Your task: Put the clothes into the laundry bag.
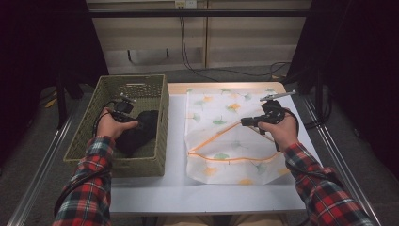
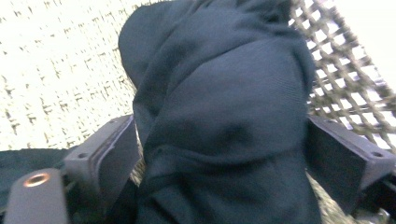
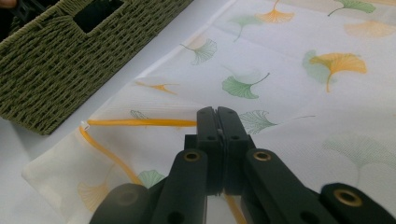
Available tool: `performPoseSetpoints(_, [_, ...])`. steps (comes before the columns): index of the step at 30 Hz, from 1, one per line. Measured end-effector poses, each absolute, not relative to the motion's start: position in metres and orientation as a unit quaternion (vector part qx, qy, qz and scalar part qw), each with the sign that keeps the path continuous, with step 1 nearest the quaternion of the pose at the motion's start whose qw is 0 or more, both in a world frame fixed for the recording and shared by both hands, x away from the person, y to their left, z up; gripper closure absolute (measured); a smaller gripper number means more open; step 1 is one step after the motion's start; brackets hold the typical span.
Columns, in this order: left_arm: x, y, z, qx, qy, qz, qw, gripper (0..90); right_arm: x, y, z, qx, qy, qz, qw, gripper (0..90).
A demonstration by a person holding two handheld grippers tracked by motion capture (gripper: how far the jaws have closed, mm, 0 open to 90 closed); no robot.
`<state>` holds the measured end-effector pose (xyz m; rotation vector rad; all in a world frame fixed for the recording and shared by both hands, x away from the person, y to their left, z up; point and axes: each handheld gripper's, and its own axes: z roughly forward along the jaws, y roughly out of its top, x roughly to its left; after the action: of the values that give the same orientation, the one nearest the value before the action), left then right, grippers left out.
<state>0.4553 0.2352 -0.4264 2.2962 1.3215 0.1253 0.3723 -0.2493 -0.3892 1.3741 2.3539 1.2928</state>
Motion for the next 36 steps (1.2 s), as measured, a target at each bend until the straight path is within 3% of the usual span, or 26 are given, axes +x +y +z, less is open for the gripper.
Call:
performPoseSetpoints(2, [0.456,0.233,-0.431,0.840,0.482,0.044,0.245,9.3,0.372,-0.249,-0.390,0.454,0.779,0.428,0.062,89.8])
performPoseSetpoints(4, [0.458,0.233,-0.434,0.843,0.479,0.038,0.239,3.3,0.373,-0.250,-0.390,0.454,0.780,0.427,0.061,89.8])
performPoseSetpoints(14, [0.463,0.231,-0.441,0.846,0.482,0.050,0.220,8.1,0.373,-0.251,-0.391,0.453,0.779,0.429,0.061,89.8])
performPoseSetpoints(26, [0.462,0.231,-0.446,0.859,0.454,0.043,0.232,28.3,0.372,-0.252,-0.390,0.454,0.778,0.430,0.063,89.7])
performPoseSetpoints(32, [0.459,0.228,-0.445,0.863,0.446,0.041,0.234,49.2,0.371,-0.252,-0.389,0.454,0.779,0.428,0.065,89.8])
performPoseSetpoints(36, [0.459,0.229,-0.441,0.861,0.454,0.032,0.228,56.7,0.371,-0.253,-0.389,0.456,0.778,0.428,0.064,89.8])
